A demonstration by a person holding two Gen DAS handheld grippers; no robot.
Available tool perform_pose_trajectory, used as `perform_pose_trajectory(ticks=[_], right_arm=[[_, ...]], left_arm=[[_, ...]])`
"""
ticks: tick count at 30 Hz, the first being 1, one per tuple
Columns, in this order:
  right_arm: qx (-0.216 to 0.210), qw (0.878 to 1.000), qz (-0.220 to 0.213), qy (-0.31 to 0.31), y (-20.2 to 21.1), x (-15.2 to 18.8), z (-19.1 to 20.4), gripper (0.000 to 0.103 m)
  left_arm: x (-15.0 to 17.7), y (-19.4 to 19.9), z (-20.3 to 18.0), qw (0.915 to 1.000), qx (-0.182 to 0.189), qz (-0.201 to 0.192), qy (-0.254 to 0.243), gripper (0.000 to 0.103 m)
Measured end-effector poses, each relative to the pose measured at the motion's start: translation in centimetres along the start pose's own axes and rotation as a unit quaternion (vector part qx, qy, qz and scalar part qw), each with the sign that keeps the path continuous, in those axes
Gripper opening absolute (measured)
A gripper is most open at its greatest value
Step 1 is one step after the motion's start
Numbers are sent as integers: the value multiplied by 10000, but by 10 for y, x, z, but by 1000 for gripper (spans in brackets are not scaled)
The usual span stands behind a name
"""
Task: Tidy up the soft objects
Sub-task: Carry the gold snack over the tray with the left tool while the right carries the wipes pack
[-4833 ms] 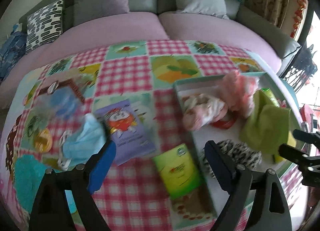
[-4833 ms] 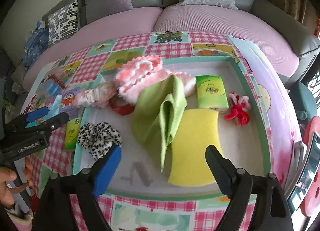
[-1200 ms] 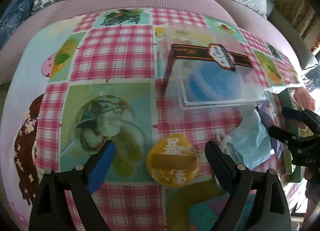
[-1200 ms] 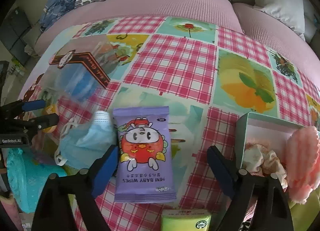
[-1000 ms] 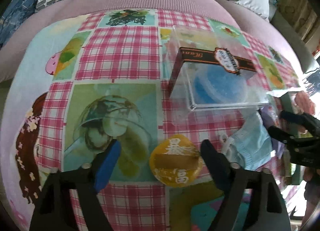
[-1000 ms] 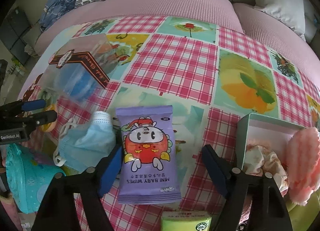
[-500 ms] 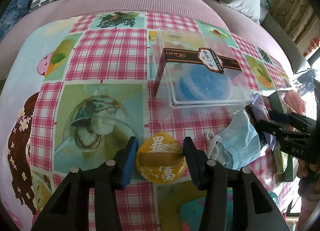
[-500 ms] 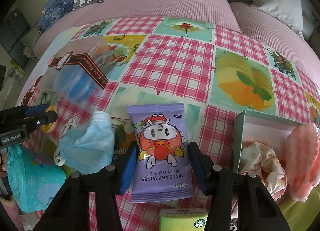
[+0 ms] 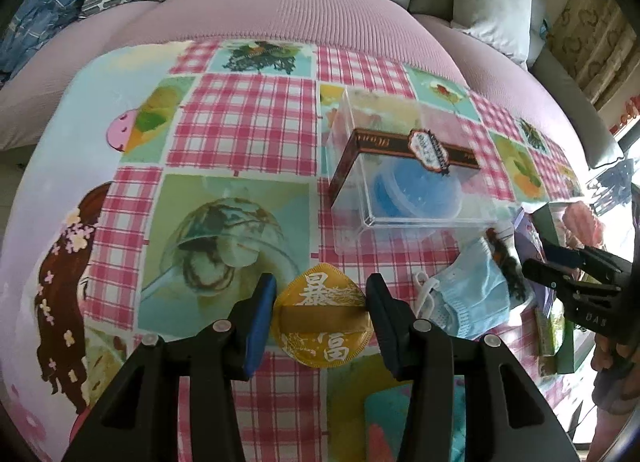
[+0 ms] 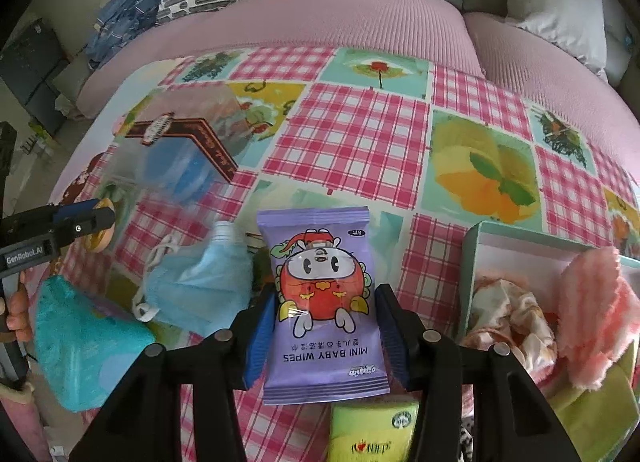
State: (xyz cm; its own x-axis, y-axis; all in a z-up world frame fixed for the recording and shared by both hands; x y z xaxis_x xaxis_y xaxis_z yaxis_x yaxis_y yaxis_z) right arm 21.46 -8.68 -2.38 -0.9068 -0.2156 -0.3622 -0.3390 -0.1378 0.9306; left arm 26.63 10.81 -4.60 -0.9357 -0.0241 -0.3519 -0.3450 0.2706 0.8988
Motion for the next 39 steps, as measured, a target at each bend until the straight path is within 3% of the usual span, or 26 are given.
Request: perform_pose_trajectory(ticks=[15, 23, 33, 39], right_arm=[[59, 9991, -414, -52, 74, 10, -4, 52], [54, 9979, -603, -218, 111, 29, -11, 52], [148, 9952, -751, -616, 151, 67, -34, 52], [143, 9925, -820, -899, 164, 92, -52, 52]], left_arm=[[10, 73, -16, 9985, 105, -482, 218, 48], [19, 112, -46, 9970, 194, -740, 86, 48], [54, 128, -90, 9962, 502, -707, 86, 48], [73, 130, -109, 9967, 494, -637, 73, 48]])
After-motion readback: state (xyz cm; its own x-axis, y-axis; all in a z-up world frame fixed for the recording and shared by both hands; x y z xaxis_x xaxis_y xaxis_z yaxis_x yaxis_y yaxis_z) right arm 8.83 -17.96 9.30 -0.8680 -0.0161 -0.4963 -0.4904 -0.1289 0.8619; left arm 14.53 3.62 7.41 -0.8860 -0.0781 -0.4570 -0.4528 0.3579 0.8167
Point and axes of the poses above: each gripper's, at about its wrist camera, not at the fingertips, and y roughly against the way its jaws point, z to its left, x to its underside, the point moved 8 cm from there along -y, roughly the way its jaws point, and after that the axes turned 7 degrees about y, right-handed, at the moved point
